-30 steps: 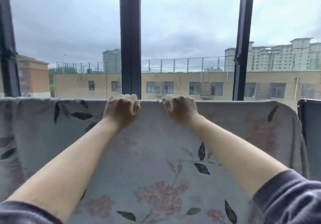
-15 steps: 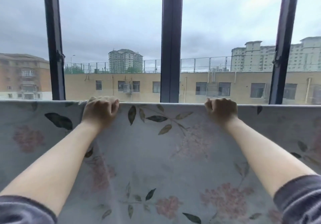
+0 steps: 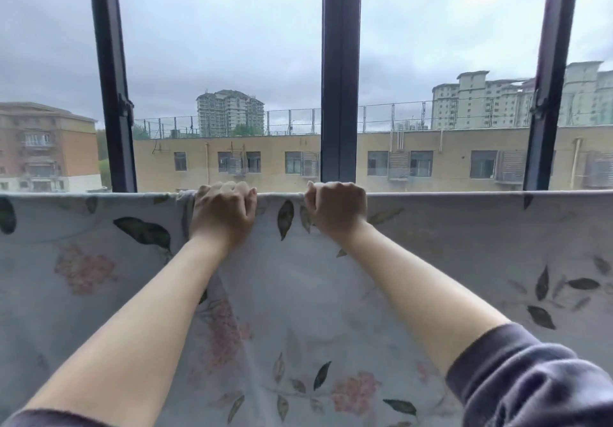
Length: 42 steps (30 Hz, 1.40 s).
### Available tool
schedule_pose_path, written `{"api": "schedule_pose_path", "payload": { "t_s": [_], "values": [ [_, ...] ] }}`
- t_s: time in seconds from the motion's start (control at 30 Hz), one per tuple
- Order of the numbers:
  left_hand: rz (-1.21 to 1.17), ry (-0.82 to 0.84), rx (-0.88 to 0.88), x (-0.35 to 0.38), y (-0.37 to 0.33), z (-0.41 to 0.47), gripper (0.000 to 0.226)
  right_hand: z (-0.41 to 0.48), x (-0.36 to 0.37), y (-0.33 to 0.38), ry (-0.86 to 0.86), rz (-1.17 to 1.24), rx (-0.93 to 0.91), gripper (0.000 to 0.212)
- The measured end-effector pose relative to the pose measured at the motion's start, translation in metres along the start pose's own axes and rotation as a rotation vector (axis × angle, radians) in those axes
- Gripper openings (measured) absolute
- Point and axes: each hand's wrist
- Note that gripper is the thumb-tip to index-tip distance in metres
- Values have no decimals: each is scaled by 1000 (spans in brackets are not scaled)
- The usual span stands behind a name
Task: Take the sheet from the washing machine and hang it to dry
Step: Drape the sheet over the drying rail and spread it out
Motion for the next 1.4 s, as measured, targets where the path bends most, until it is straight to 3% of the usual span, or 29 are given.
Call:
{"api": "schedule_pose_path", "payload": {
  "t_s": [0.2, 0.6, 0.7, 0.83, 1.07, 1.13, 1.4],
  "values": [
    [22, -19, 70, -2, 25, -1, 40, 2, 4, 1, -20, -2, -20, 56],
    [36, -88, -190, 7, 101, -10, 42, 2, 11, -10, -111, -18, -16, 66],
    [33, -119, -201, 6, 99, -11, 39, 6, 9, -7, -30, -55, -26, 56],
    [45, -115, -180, 5, 93, -10, 41, 9, 10, 18, 4, -32, -80, 52],
    [-96, 22, -5, -4, 96, -1, 39, 32, 35, 131, 79, 60, -152, 54],
    [-132, 70, 29, -7, 118, -3, 35, 34, 41, 151, 81, 69, -130, 53],
    [-8, -36, 29, 4, 242, -23, 36, 33, 50, 170, 46, -71, 8, 53]
  ]
}}
Point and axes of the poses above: each hand's wrist, its own z-axis towards the middle knuckle, its own x-axis out of the palm, y = z × x, and after that the axes turned 12 degrees about z, right-handed
